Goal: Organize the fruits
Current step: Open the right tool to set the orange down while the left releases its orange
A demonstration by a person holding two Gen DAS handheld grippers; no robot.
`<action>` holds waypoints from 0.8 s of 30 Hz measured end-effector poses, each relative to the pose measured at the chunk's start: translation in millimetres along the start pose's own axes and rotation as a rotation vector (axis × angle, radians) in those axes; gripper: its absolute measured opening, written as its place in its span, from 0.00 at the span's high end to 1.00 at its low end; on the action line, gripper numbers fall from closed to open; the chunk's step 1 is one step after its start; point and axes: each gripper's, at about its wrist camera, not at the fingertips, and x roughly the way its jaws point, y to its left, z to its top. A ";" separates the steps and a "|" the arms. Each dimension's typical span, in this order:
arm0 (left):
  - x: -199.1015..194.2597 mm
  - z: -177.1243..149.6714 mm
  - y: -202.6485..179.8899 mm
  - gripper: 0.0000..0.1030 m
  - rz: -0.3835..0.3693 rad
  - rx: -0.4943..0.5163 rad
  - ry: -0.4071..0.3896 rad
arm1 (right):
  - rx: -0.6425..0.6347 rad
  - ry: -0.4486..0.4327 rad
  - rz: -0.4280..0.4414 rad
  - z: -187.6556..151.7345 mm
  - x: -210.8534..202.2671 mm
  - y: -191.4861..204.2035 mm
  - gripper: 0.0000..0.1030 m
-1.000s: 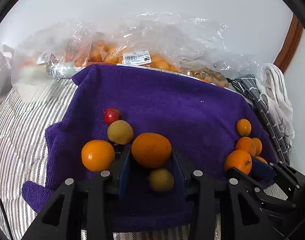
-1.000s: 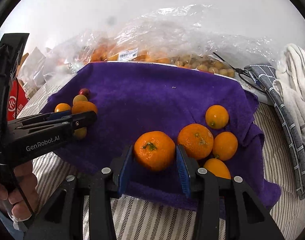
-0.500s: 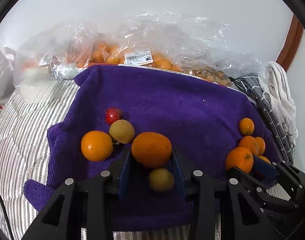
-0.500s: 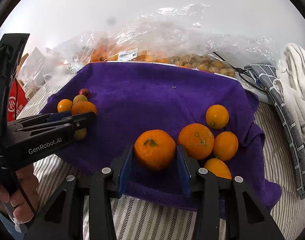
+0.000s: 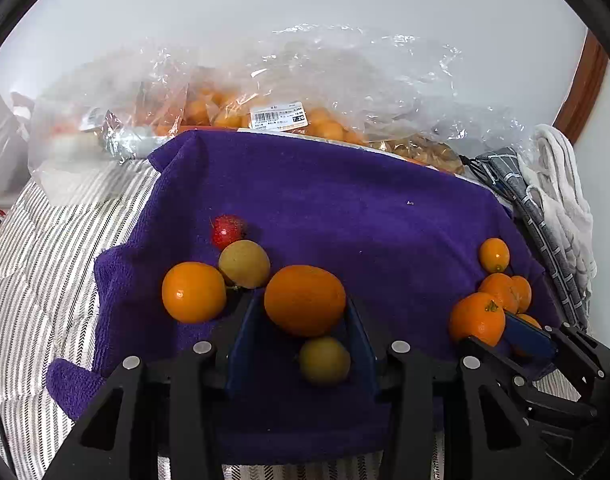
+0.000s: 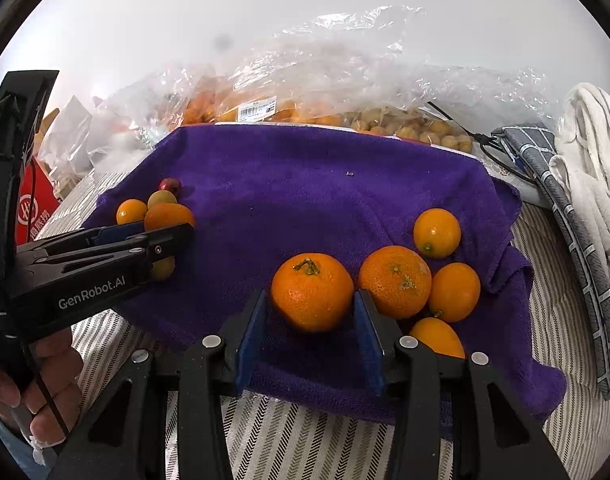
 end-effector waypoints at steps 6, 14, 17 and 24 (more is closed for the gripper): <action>-7.7 1.9 3.3 0.49 -0.039 -0.033 -0.025 | 0.032 -0.001 0.043 1.4 -2.7 -2.4 0.45; -21.7 3.8 1.9 0.45 -0.026 -0.038 -0.073 | 0.037 -0.056 0.013 1.4 -17.7 -2.5 0.36; -29.4 6.5 2.2 0.44 -0.011 -0.038 -0.099 | 0.031 -0.078 -0.003 3.3 -26.0 -3.3 0.36; -65.0 12.2 9.6 0.43 0.048 -0.037 -0.149 | 0.104 -0.121 -0.053 10.9 -65.3 -13.5 0.36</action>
